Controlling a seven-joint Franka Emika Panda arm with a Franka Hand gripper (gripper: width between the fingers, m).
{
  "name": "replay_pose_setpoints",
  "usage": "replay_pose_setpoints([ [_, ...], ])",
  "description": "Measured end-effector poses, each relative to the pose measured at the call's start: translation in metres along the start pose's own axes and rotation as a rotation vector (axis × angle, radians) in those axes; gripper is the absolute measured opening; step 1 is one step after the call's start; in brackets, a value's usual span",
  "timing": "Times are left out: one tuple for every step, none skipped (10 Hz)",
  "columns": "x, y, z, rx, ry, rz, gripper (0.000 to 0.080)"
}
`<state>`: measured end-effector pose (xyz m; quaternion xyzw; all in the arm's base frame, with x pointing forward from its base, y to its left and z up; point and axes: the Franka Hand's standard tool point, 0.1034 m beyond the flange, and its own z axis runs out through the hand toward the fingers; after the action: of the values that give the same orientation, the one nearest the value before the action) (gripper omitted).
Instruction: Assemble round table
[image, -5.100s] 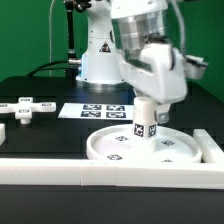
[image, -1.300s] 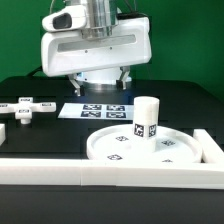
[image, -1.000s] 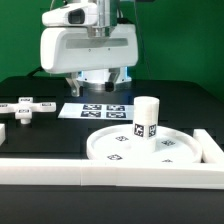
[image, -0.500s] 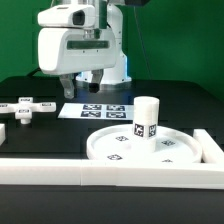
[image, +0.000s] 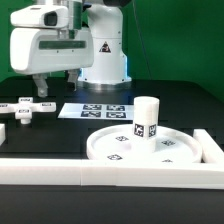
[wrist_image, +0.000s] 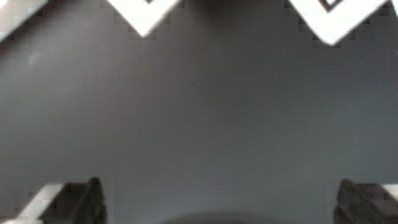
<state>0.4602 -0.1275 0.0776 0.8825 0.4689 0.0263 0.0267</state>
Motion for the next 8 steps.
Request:
replay_pose_setpoints([
  [0.001, -0.001, 0.000, 0.001, 0.000, 0.002, 0.0649],
  [0.002, -0.001, 0.001, 0.001, 0.000, 0.001, 0.0649],
  [0.001, -0.001, 0.001, 0.001, 0.000, 0.002, 0.0649],
  [0.001, -0.001, 0.001, 0.001, 0.000, 0.003, 0.0649],
  [-0.005, 0.001, 0.001, 0.001, -0.003, -0.010, 0.0649],
  [-0.017, 0.003, 0.003, 0.003, -0.009, -0.002, 0.0649],
  [-0.029, 0.006, 0.004, 0.004, -0.015, 0.006, 0.0649],
  [-0.043, 0.009, 0.005, 0.007, -0.021, 0.000, 0.0649],
])
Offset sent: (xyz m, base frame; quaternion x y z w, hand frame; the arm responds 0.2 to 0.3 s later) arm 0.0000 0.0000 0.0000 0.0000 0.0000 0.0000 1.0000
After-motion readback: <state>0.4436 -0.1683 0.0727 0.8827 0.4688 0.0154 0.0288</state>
